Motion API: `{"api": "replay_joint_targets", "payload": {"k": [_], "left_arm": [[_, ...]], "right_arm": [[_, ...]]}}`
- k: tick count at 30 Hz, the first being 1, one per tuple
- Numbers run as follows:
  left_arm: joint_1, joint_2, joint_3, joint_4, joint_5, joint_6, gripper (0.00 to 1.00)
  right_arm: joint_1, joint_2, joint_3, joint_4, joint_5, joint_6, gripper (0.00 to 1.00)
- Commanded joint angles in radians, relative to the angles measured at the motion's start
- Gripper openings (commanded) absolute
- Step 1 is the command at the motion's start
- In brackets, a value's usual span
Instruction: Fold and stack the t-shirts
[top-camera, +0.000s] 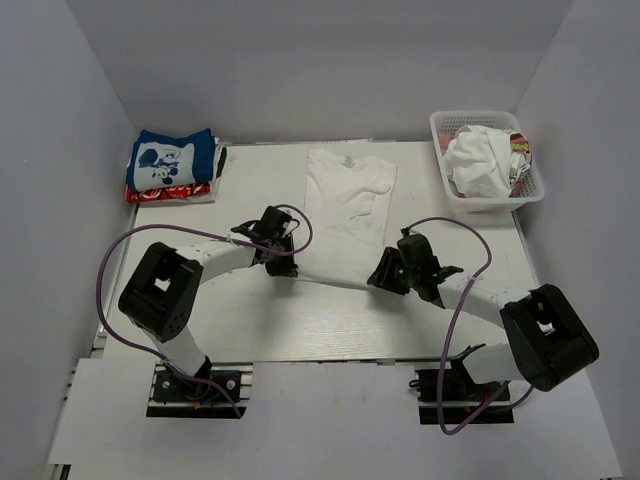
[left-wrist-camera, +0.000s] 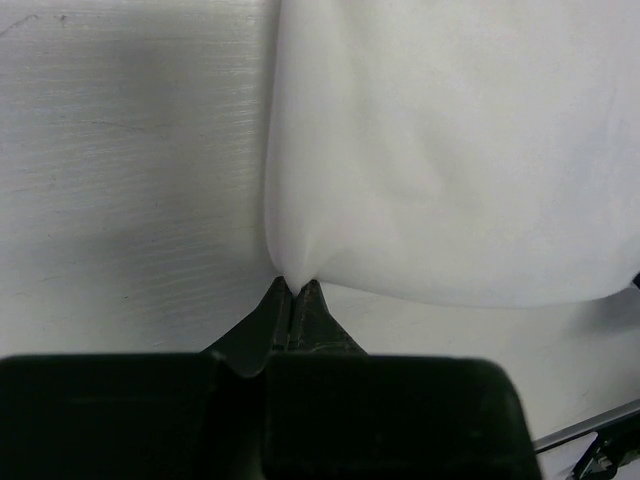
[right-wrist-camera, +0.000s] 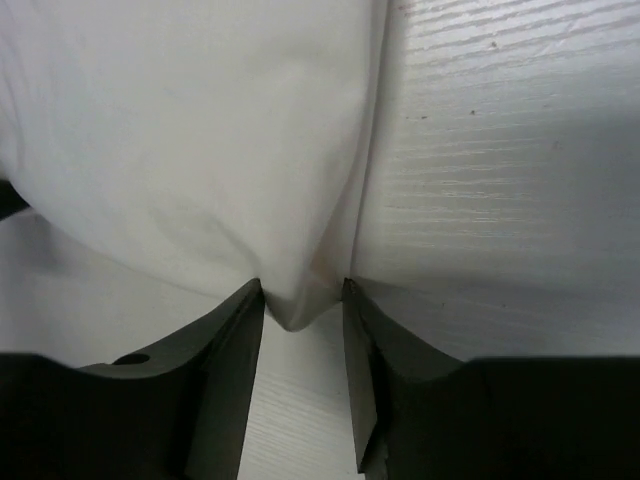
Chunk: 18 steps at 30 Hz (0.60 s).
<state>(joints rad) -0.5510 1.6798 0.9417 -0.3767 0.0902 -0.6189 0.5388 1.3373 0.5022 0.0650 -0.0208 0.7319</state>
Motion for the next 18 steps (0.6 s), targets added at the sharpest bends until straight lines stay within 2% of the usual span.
{"api": "replay_joint_targets", "payload": {"k": [1,3,4,5,9,11,15,18], "left_arm": [[0.003,-0.054,-0.012,-0.007,0.005,-0.004,0.0],[0.003,-0.054,-0.012,-0.007,0.005,-0.013,0.0],[0.003,-0.066,-0.023,-0.016,0.005,-0.013,0.0],[0.003,-0.077,-0.023,-0.016,0.005,-0.013,0.0],[-0.006,-0.144,-0.044,-0.051,0.037,-0.022,0.0],[-0.006,-0.192,-0.072,-0.079,0.049,-0.022,0.0],[-0.036,-0.38,-0.093,-0.171,0.059,-0.035,0.0],[-0.046,-0.46,-0.069,-0.185,0.046,-0.044,0.0]], "right_arm": [[0.004,0.046,0.01,0.03,-0.044,0.024,0.41],[0.007,0.045,0.009,0.035,-0.047,0.029,0.27],[0.007,0.033,-0.002,0.035,-0.063,0.029,0.1],[0.007,0.014,-0.007,0.033,-0.065,0.034,0.0],[0.013,-0.072,-0.024,-0.028,-0.097,0.02,0.0],[0.027,-0.151,-0.017,-0.125,-0.113,0.011,0.0],[0.049,-0.274,0.047,-0.287,-0.156,-0.015,0.0],[0.056,-0.361,0.1,-0.35,-0.136,-0.038,0.0]]}}
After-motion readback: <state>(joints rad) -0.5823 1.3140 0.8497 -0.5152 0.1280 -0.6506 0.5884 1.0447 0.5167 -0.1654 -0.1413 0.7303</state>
